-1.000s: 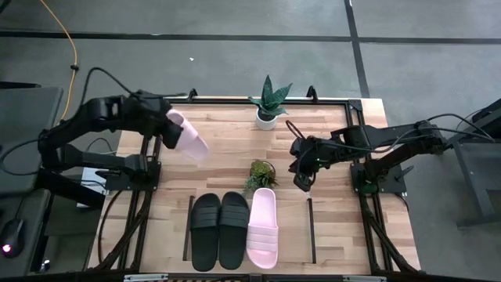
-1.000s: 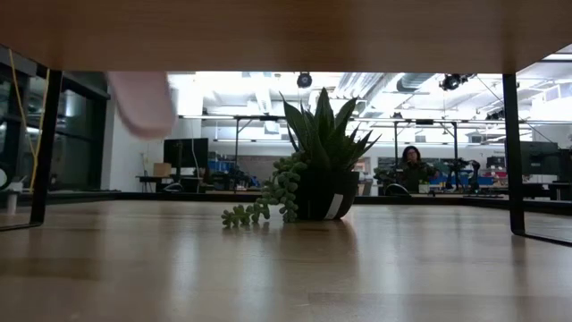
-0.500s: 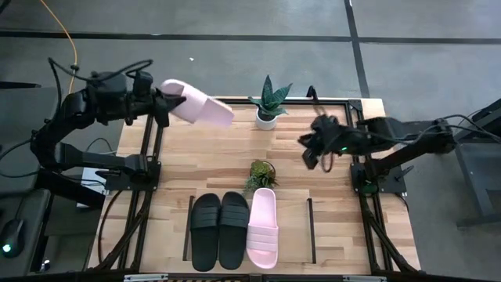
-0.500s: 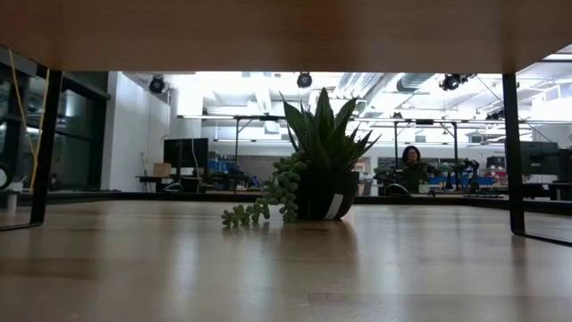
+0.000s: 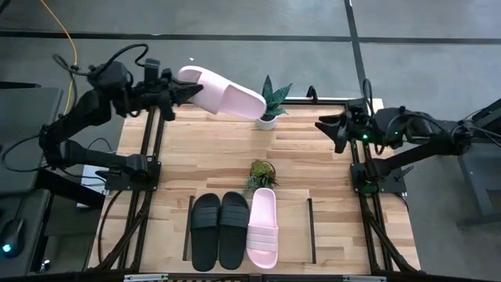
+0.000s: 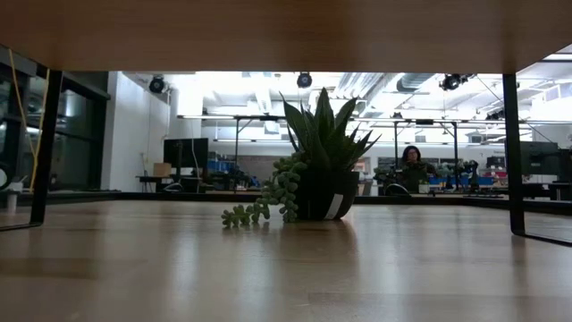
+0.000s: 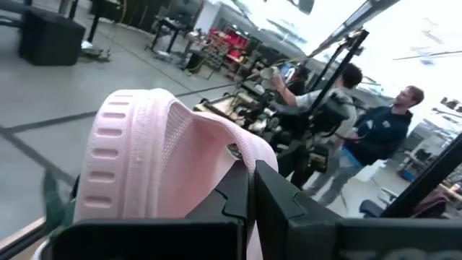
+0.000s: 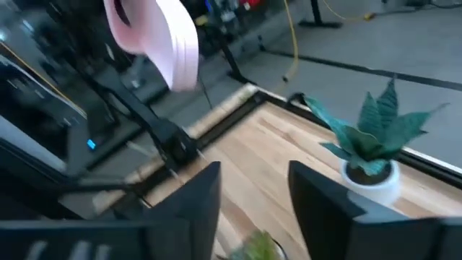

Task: Pick and place slides into the shelf
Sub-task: Put the pink slide on the shelf

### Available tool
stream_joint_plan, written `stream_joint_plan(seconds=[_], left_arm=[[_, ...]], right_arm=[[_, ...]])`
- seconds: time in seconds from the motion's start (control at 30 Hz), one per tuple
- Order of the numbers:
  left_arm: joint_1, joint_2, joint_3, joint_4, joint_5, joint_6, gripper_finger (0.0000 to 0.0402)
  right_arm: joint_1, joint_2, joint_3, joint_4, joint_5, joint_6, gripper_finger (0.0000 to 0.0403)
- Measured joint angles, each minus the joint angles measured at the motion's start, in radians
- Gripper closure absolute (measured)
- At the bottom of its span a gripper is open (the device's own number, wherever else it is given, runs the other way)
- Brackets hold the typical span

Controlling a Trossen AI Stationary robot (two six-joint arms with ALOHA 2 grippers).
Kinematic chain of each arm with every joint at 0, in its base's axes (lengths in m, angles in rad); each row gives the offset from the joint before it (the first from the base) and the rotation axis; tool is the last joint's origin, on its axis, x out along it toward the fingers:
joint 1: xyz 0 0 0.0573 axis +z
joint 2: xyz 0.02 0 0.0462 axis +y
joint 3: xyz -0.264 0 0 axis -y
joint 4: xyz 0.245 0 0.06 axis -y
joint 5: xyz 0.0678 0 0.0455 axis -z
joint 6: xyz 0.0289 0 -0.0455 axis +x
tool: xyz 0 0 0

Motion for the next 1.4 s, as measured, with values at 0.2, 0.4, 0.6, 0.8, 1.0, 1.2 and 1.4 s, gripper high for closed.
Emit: stream_joint_plan(seconds=[0.2,0.4,0.6,0.8,1.0,1.2,1.4], left_arm=[[0.000,0.091,0.000,0.177,0.027,0.000,0.0401],[-0.052,0.150,0.000,0.379,-0.019,0.027,0.0401],[-0.137,0.205,0.000,0.482,-0.144,0.086,0.0401],[-0.197,0.290,0.000,0.601,-0.203,0.131,0.0401],[-0.196,0.346,0.000,0.796,-0.204,0.130,0.0401],[-0.199,0.408,0.000,0.903,-0.202,0.117,0.0401],[-0.224,0.461,0.000,0.958,-0.195,0.097,0.0401]], right_arm=[[-0.053,-0.111,-0.289,0.521,-0.135,-0.002,0.0195],[-0.083,-0.174,-0.542,1.024,-0.160,-0.018,0.0188],[-0.097,-0.164,-0.670,1.323,-0.126,-0.034,0.0188],[-0.101,-0.080,-0.649,1.370,-0.142,-0.110,0.0188],[-0.101,-0.035,-0.643,1.479,-0.142,-0.181,0.0188],[-0.101,0.004,-0.643,1.564,-0.166,-0.253,0.0188],[-0.134,0.013,-0.643,1.601,-0.201,-0.271,0.0188]])
